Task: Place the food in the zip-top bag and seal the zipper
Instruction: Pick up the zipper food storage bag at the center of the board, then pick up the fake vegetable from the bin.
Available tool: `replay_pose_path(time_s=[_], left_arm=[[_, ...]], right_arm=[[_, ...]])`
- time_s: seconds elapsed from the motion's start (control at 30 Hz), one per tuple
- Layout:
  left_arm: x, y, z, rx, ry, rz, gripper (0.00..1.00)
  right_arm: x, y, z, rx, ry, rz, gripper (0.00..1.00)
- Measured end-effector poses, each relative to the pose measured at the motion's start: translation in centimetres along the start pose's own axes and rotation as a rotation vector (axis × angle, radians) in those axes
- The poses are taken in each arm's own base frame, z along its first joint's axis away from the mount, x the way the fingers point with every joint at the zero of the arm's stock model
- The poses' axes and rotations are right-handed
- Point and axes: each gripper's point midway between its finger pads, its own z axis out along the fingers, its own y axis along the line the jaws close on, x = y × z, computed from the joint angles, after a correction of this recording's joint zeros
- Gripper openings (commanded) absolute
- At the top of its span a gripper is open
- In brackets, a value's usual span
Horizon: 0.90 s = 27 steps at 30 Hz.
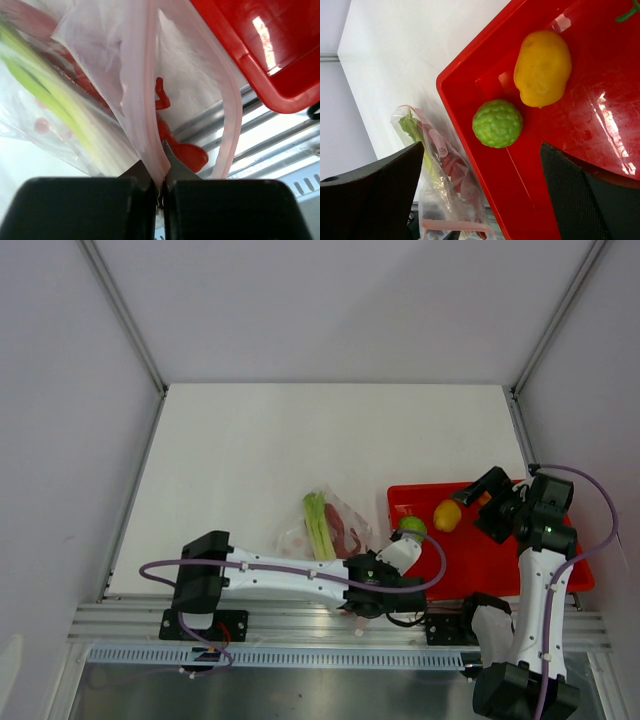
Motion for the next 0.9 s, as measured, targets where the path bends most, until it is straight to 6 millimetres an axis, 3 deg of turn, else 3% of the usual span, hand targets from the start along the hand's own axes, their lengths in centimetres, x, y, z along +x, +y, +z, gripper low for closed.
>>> replay_pose_path(time_s=[0.33,0.5,0.63,0.77,0.9], left_arm=[[-2.8,2.1,-2.9,0.123,-0.016,-0.009,0.01],[-7.9,6.8,-5.7,0.256,-0.092,-0.156,0.01],[-10.9,10.9,-6.8,0.3,-0.155,-0.247,0.01],[-11.7,11.4,-6.8,0.358,-0.139,-0.253,0.01],[-11.9,11.1,-6.7,0.416,-0.112,-0.248,0.01]], right_arm=[[1.1,0.8,0.2,-0.032,0.047,-0.062,0.99],[2.4,0.7,1.2,-0.011,0.117,-0.098,1.0],[4.8,0.4,3.0,0.025,0.23,-0.117,0.99],[8.2,0.9,4.2,0.027,0.315,-0.133,0.98],[9.8,1.7,5.1,0.027,0.329,-0.131,0.99]])
